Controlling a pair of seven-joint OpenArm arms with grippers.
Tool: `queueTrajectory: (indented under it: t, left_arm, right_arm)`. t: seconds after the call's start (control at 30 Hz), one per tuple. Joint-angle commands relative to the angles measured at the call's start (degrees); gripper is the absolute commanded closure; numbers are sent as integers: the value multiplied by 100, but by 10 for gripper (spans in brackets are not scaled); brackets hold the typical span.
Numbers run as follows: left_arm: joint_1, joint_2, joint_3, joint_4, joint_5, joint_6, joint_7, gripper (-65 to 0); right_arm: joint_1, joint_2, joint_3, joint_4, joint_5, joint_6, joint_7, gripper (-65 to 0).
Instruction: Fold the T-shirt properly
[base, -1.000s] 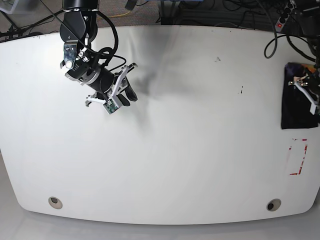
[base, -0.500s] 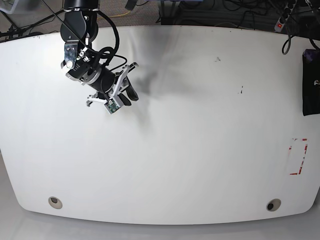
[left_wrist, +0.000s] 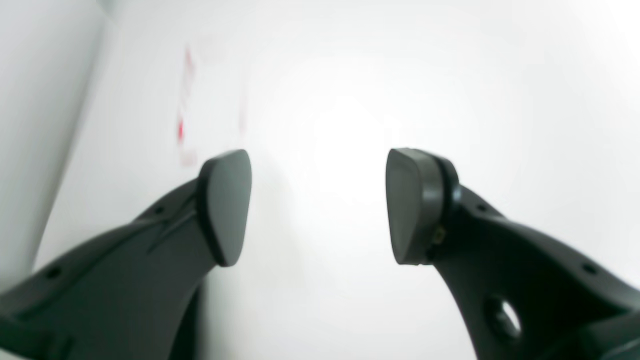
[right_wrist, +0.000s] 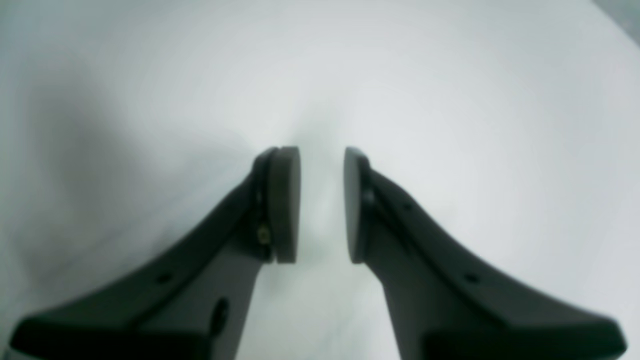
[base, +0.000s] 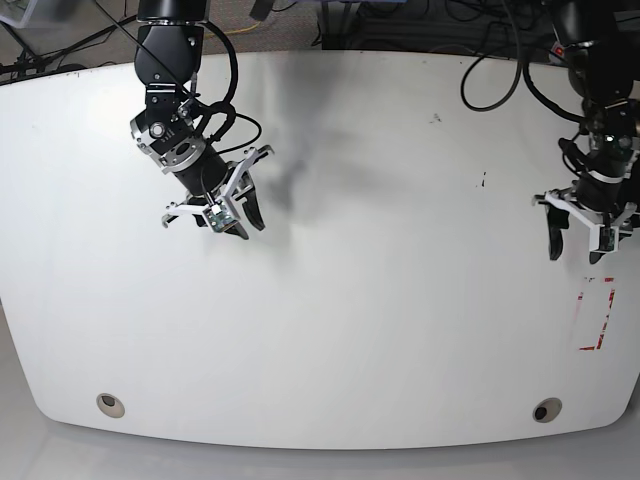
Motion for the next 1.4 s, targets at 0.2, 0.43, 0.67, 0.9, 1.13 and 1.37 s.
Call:
queueTrajectory:
  t: [0.2, 0.43, 0.67, 0.9, 1.13, 1.37]
  left_arm:
    - [815, 1251, 429, 656, 928, 586, -1168, -385]
    - [2169, 1919, 438, 1605, 1033, 586, -1168, -383]
    - [3532, 2244, 464, 1948, 998, 586, -1168, -383]
    - [4613, 2482, 455, 1966, 989, 595, -1168, -383]
    - [5606, 2552, 455, 1922, 980, 595, -1168, -383]
    - [5958, 2499, 394, 1096, 488, 613, -1160, -383]
  right_arm:
    - [-160, 267, 701, -1173, 41, -467, 2143, -138]
    - [-1162, 390, 1017, -1050, 788, -459, 2248, -138]
    - [-2375, 522, 1053, -602, 1606, -459, 2248, -138]
    - [-3544, 487, 1053, -153, 2133, -459, 2257, -135]
    - [-4643, 364, 1026, -57, 2335, -441, 2257, -133]
    - [-5408, 126, 1000, -575, 2300, -397, 2266, -135]
